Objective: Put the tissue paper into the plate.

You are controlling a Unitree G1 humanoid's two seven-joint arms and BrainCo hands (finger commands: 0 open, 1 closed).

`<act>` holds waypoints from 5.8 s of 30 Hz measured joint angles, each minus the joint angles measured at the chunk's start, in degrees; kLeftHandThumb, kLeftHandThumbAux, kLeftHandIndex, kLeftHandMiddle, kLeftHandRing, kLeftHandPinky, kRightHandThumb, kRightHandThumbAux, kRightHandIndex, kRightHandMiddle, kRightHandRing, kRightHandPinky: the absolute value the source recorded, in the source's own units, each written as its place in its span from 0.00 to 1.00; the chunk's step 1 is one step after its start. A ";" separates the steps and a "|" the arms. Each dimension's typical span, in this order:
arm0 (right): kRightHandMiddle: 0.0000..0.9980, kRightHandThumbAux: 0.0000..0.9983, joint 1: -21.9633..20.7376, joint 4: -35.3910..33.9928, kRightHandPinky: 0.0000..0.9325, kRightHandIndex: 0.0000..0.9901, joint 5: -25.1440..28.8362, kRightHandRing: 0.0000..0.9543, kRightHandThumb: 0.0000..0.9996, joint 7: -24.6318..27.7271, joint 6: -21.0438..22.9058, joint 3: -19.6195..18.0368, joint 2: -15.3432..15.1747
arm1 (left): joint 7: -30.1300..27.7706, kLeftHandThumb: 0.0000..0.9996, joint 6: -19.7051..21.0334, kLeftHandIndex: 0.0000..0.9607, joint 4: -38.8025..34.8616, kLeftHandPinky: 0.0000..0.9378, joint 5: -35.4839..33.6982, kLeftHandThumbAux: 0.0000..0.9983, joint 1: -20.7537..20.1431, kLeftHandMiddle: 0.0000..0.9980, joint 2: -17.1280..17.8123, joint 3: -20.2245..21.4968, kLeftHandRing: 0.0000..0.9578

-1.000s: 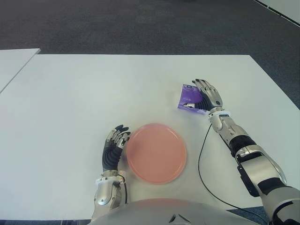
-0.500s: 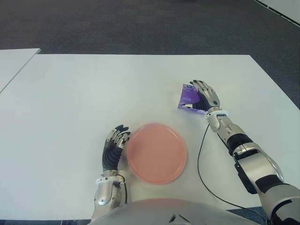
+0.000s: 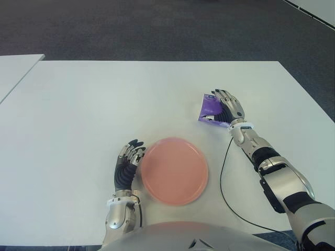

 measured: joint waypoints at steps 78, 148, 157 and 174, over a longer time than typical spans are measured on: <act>0.06 0.55 -3.94 9.98 0.09 0.00 1.42 0.06 0.42 3.67 13.97 5.40 8.66 | 2.14 0.23 0.40 0.29 -13.71 0.40 2.12 0.52 10.26 0.37 2.74 -1.85 0.39; 0.76 0.73 -3.02 8.42 0.81 0.44 -0.12 0.79 0.70 -5.00 20.44 10.64 11.60 | 2.14 0.28 -6.99 0.34 -22.52 0.41 0.96 0.55 26.13 0.40 3.78 -3.46 0.39; 0.77 0.72 -4.03 9.16 0.83 0.44 -0.09 0.80 0.70 -3.23 19.24 10.83 10.76 | 2.19 0.27 -4.04 0.33 -20.93 0.41 1.04 0.56 20.00 0.39 3.53 -0.31 0.39; 0.78 0.73 -6.49 10.42 0.72 0.44 -0.09 0.80 0.70 -2.87 10.86 11.17 7.15 | 2.48 0.27 6.84 0.29 -6.44 0.38 1.05 0.68 1.81 0.34 2.09 7.90 0.37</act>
